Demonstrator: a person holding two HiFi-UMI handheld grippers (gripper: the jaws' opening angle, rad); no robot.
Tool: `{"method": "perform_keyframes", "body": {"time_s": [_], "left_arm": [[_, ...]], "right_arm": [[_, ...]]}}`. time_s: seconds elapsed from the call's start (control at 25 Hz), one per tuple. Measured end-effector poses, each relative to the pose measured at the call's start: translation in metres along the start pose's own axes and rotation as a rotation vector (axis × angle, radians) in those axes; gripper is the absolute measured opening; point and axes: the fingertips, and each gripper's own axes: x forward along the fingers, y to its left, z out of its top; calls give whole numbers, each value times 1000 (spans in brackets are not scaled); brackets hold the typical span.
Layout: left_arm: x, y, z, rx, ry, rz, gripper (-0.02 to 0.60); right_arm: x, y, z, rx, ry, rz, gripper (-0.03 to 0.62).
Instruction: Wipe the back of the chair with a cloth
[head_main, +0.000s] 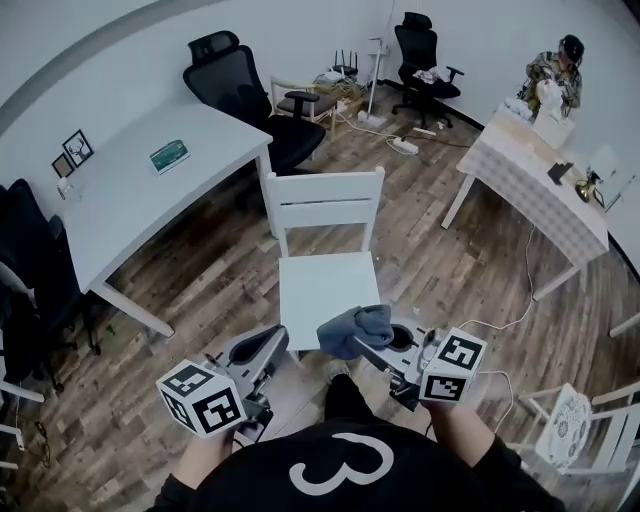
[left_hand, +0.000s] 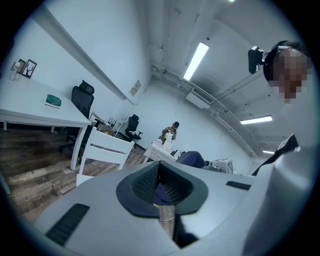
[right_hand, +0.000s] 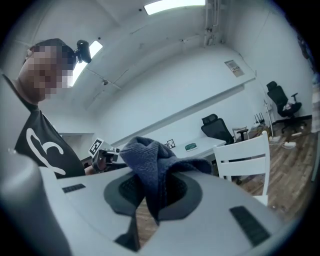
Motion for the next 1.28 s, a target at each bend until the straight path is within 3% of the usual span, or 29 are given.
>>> {"method": "perform_keyframes", "body": {"time_s": [0.12,0.32,0.68,1.0,1.28], "left_arm": [[-29,-22,-6,10,-23,-4,14],[-57,-52,-6,43,-45,-21,14],[-65,-73,-10,37,-64,-51,14],[-64,-85,-27,22,-44,-81,14],[-72,-87,-32,17,-46,-78,14]], "right_arm": [[-9,38,-2,-47,-31,-30,49],[-23,69,13,7,-115,-27,48],[-42,87,13,-8,-131,-66,48],[-57,94,-5,76,-149,-84,48],[-59,105,-10,70,-151,-81,48]]}}
